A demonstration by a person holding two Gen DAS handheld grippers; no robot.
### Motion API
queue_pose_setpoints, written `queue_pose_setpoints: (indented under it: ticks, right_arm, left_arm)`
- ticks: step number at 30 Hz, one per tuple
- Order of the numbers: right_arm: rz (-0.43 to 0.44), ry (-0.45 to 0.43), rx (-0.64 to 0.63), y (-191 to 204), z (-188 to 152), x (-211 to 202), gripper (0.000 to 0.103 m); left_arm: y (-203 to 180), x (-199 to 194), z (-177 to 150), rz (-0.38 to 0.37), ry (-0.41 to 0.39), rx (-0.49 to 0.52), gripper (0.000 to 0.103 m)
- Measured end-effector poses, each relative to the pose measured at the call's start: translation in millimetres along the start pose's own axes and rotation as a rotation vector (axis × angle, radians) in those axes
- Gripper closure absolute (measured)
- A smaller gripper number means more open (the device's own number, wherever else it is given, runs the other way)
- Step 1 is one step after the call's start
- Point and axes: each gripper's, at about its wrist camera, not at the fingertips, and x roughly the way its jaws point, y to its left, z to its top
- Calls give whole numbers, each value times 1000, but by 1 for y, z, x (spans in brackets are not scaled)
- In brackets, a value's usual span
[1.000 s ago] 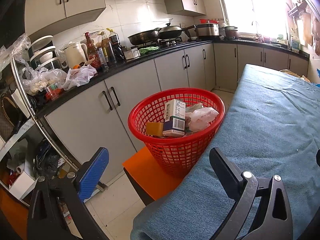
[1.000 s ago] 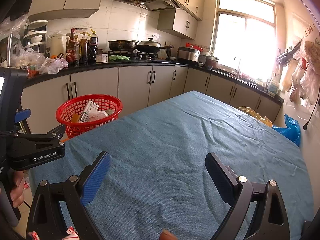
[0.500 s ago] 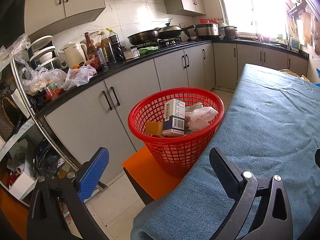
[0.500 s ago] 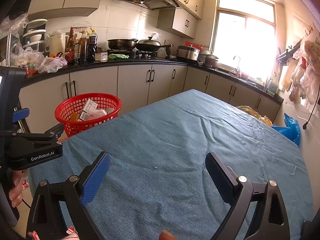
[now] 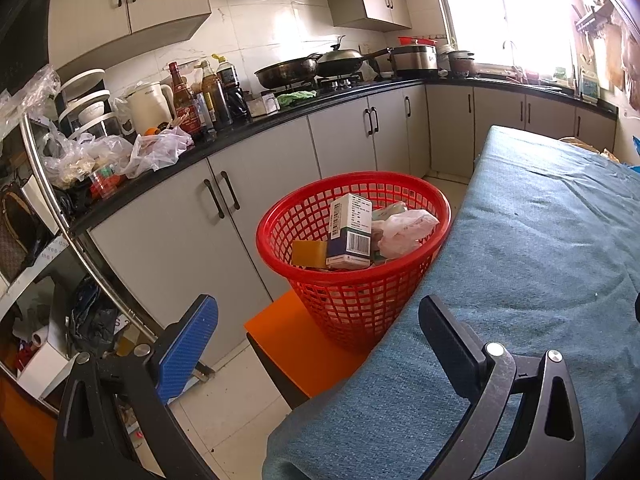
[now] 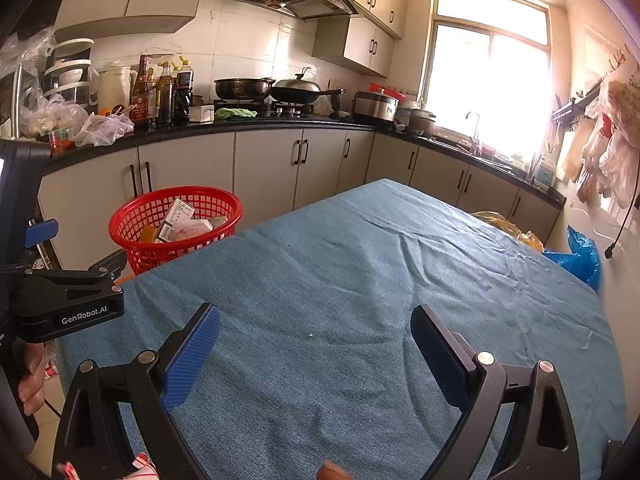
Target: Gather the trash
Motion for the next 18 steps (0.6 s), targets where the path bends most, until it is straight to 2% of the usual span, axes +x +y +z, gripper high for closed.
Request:
queue_pose_setpoints:
  ticks: [18]
  right_arm:
    - [-41,-18,-12,9,11,-18,5]
  left_arm:
    - [15,-8,-3,-30,-36,-9,3]
